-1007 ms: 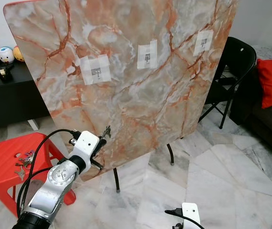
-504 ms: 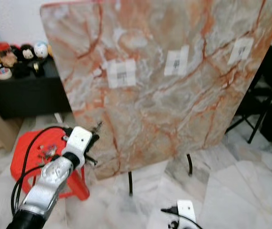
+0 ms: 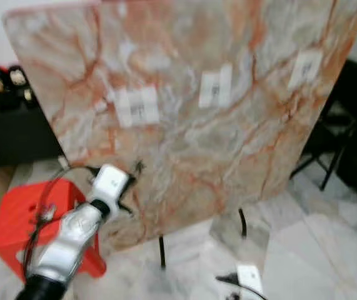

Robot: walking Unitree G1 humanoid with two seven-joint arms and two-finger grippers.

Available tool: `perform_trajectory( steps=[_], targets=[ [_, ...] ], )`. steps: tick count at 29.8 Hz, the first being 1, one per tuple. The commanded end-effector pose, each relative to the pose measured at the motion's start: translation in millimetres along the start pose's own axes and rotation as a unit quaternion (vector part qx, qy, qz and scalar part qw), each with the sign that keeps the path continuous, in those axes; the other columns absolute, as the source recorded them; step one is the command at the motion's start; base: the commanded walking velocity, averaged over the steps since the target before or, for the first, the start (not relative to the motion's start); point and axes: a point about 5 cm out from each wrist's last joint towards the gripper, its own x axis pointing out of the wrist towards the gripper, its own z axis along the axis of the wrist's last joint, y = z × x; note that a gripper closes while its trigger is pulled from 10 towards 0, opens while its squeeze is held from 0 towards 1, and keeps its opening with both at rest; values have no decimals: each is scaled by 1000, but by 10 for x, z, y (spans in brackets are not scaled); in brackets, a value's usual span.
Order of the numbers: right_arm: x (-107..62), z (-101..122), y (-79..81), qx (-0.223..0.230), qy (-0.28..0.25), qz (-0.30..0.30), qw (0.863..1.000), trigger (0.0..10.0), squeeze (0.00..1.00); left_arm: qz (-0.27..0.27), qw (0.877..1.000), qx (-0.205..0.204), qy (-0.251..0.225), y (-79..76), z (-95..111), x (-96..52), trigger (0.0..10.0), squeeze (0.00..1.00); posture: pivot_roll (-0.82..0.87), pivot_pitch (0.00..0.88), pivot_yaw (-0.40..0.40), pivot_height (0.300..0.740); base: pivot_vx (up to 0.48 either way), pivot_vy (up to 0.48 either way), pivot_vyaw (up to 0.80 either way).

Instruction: Hang keys on a hook

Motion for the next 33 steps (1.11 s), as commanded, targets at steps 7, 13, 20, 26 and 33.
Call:
perform_trajectory(
  steps=[7, 13, 20, 26, 33],
  targets=[
    [11, 100, 77, -6, -14, 9, 1000, 10000, 0, 9, 1000, 15, 0, 103, 10, -26, 10000, 0, 67, 0, -57, 740, 271, 0, 0],
    [11, 109, 83, -10, -15, 11, 1000, 10000, 0, 13, 1000, 16, -9, 137, 47, -23, 10000, 0, 71, 0, -58, 740, 221, 0, 0],
    [11, 111, 85, -13, -15, 12, 1000, 10000, 0, 18, 999, 9, -40, 167, 130, -39, 10000, 0, 70, 0, -58, 740, 0, 0, 0],
    [12, 114, 86, -15, -15, 12, 1000, 10000, 0, -5, 998, 17, -65, 210, 235, -63, 10000, 0, 73, 0, -58, 740, 0, 0, 0],
    [12, 117, 87, -19, -16, 12, 1000, 10000, 0, -38, 995, 44, -83, 273, 366, -88, 10000, 0, 76, 0, -58, 740, 0, 0, 0]
  ],
)
